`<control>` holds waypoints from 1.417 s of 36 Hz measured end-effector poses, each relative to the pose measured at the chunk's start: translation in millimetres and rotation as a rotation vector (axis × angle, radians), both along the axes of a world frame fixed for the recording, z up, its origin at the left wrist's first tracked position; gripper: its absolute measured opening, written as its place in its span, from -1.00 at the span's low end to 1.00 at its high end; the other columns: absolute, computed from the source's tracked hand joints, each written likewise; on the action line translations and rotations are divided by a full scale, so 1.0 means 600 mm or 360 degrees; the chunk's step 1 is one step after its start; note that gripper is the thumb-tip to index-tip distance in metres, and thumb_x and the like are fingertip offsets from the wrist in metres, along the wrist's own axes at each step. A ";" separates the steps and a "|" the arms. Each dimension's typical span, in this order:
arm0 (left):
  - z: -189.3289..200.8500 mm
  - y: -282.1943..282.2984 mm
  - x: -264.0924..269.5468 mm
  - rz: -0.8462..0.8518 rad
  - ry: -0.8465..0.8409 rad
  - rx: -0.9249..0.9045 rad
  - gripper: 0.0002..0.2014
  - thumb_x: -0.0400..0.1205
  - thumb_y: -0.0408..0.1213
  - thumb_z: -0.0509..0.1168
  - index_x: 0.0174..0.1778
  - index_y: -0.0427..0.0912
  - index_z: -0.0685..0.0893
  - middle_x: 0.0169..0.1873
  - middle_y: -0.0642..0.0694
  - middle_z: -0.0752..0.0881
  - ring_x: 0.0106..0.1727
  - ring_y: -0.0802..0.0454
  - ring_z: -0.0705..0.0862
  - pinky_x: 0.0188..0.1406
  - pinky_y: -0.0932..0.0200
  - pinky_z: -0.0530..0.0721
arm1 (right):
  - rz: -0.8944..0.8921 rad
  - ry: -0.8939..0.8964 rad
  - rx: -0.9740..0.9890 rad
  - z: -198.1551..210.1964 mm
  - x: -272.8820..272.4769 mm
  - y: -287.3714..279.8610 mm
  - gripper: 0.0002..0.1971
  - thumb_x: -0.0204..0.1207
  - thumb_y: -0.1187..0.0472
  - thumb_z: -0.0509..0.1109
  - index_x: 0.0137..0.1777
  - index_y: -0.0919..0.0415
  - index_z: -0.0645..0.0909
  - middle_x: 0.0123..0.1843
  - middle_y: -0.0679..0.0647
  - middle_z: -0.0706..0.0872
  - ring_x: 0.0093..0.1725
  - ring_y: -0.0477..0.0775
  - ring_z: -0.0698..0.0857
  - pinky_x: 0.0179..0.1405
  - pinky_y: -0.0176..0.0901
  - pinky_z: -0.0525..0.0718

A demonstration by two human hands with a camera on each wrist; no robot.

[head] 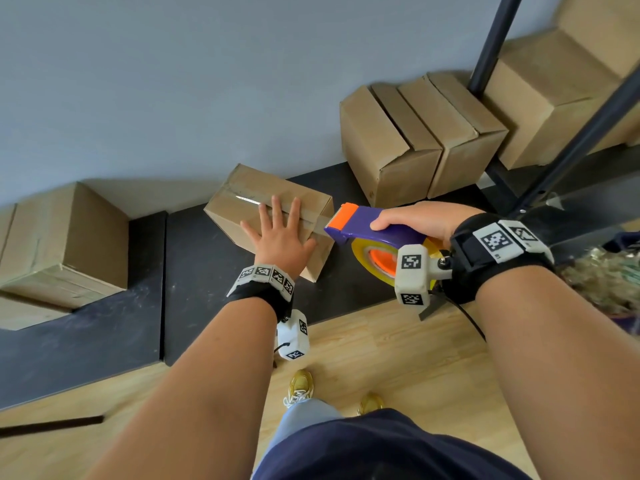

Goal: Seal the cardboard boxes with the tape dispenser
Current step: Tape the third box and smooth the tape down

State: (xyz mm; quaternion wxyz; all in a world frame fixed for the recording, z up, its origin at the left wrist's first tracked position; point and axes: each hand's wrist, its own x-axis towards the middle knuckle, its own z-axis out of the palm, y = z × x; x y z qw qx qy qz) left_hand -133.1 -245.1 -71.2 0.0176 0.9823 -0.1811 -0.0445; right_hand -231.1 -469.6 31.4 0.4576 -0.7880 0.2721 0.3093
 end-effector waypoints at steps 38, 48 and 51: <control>0.023 0.000 0.016 -0.0003 0.0268 -0.0088 -0.22 0.61 0.32 -0.03 0.69 0.10 -0.12 0.69 -0.09 -0.21 0.68 -0.11 -0.27 0.58 -0.36 -0.31 | -0.0027 -0.0127 -0.0297 -0.125 0.043 0.062 -0.39 0.38 -0.32 0.47 0.09 0.22 0.52 -0.11 0.09 0.64 -0.14 0.05 0.65 -0.23 -0.18 0.51; 0.006 -0.024 0.011 -0.0011 -0.0012 -0.0079 -0.37 0.73 0.10 -0.03 0.68 -0.13 0.08 0.66 -0.30 0.00 0.67 -0.31 -0.07 0.66 -0.19 -0.08 | 0.0013 -0.0068 -0.0293 -0.140 0.040 0.057 -0.30 0.35 -0.40 0.44 0.16 0.24 0.57 0.03 0.15 0.70 -0.07 0.09 0.69 -0.13 -0.12 0.56; 0.000 -0.028 0.012 -0.0018 -0.0034 -0.0010 -0.38 0.74 0.08 -0.07 0.68 -0.15 0.05 0.65 -0.34 0.00 0.66 -0.33 -0.06 0.64 -0.21 -0.11 | 0.0023 -0.0040 -0.0262 -0.143 0.032 0.049 -0.30 0.34 -0.41 0.42 0.17 0.22 0.58 0.06 0.15 0.72 -0.03 0.10 0.71 0.02 -0.06 0.62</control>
